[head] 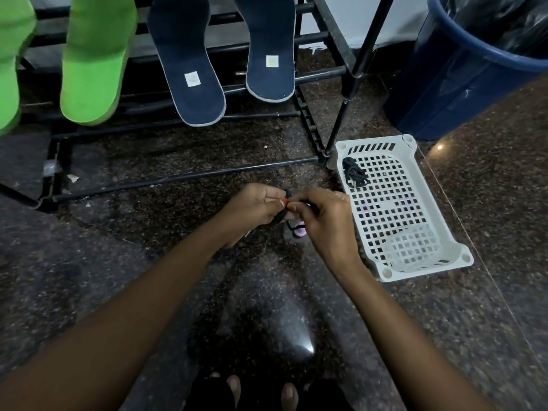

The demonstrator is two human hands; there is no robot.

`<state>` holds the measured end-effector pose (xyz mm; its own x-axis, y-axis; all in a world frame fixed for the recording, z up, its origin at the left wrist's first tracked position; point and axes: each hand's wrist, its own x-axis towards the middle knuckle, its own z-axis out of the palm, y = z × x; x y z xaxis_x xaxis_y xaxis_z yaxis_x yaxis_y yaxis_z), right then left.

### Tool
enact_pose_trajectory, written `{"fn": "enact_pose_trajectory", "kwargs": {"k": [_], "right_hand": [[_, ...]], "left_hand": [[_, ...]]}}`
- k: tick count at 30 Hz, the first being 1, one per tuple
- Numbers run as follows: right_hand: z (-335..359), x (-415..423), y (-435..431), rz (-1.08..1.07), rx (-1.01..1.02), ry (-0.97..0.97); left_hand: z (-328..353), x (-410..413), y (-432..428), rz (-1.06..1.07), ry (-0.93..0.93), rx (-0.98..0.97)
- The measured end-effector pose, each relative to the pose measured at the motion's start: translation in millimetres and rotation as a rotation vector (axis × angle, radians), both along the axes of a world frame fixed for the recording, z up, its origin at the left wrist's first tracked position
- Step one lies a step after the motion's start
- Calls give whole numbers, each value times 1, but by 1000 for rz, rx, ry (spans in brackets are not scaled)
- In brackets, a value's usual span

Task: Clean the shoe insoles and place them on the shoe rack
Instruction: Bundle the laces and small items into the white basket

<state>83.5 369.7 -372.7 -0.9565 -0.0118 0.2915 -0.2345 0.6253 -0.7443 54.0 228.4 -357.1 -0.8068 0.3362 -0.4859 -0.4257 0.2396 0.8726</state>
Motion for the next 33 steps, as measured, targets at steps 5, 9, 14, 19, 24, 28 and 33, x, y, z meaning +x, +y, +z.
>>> {"fn": "enact_pose_trajectory", "kwargs": {"k": [5, 9, 14, 19, 24, 28, 33], "right_hand": [[1, -5, 4, -46, -74, -3], [2, -8, 6, -78, -197, -102], [3, -14, 8, -137, -370, -153], [-2, -17, 11, -179, -514, -265], [1, -19, 11, -272, -850, -470], [-1, -20, 11, -316, -943, -519], [-9, -22, 19, -400, -955, -514]], "left_hand": [[6, 3, -1, -74, -1, 82], [9, 4, -3, -124, 6, 88], [14, 5, -3, -156, -19, 142], [18, 4, -5, -154, -63, 238], [21, 6, -7, -129, -103, 320], [20, 6, -10, -131, -115, 356], [20, 4, -15, -102, -125, 389]]}}
